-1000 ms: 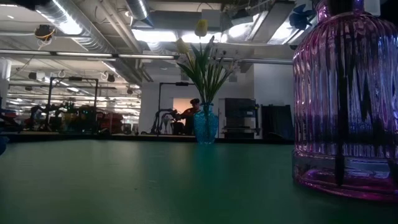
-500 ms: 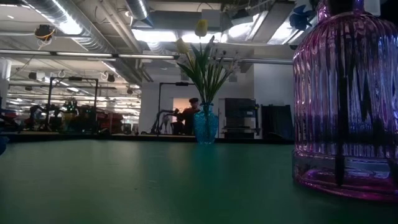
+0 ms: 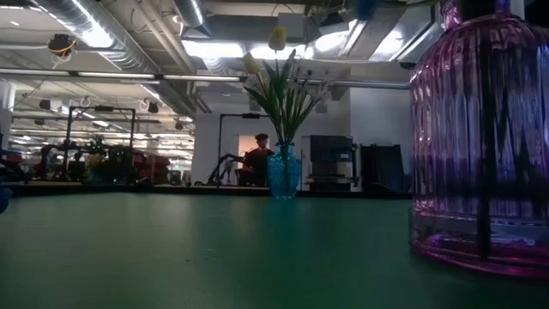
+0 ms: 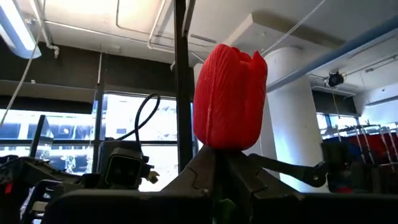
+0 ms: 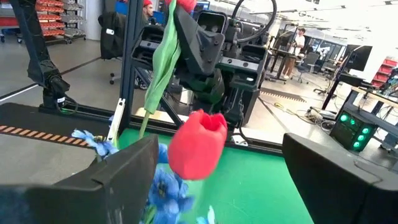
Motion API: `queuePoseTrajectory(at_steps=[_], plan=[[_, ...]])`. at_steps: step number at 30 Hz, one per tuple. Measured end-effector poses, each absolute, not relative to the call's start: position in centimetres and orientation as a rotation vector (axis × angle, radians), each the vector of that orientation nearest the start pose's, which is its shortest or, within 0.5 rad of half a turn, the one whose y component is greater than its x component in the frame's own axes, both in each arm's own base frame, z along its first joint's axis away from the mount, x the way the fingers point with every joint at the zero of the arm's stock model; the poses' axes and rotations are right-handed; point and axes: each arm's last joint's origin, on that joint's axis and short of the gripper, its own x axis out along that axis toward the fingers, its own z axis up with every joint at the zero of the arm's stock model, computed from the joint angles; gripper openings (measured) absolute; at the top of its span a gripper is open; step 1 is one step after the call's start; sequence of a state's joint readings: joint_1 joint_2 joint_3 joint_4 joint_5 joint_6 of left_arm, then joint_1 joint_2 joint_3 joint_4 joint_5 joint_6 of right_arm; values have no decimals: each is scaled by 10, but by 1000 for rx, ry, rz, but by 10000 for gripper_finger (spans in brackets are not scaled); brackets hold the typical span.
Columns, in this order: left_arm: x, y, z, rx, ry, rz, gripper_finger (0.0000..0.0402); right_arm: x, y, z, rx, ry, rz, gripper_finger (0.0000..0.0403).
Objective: Sort flowers into vase by color
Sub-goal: Put the red tulip into the purple flower vase
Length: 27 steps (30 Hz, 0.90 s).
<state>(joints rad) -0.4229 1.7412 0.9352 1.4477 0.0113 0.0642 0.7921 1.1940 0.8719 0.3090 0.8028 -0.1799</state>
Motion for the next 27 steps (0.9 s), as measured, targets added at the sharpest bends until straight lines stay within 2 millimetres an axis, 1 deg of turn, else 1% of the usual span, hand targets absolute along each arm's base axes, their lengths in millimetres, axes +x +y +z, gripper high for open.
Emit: queuePoseTrajectory(at_steps=[7, 11, 15, 20, 27], plan=[[326, -147, 282, -41, -598, -396, 11, 199, 172, 327, -189, 10, -10, 342], [326, -148, 282, -37, -601, -402, 11, 199, 172, 327, -190, 11, -10, 342], [324, -148, 287, -29, -626, -432, 11, 199, 172, 327, -192, 13, -10, 342], [327, -148, 293, -3, -639, -420, 11, 199, 172, 327, -195, 15, -10, 342], [328, -147, 295, -11, -641, -413, 11, 199, 172, 326, -198, 22, -10, 342]])
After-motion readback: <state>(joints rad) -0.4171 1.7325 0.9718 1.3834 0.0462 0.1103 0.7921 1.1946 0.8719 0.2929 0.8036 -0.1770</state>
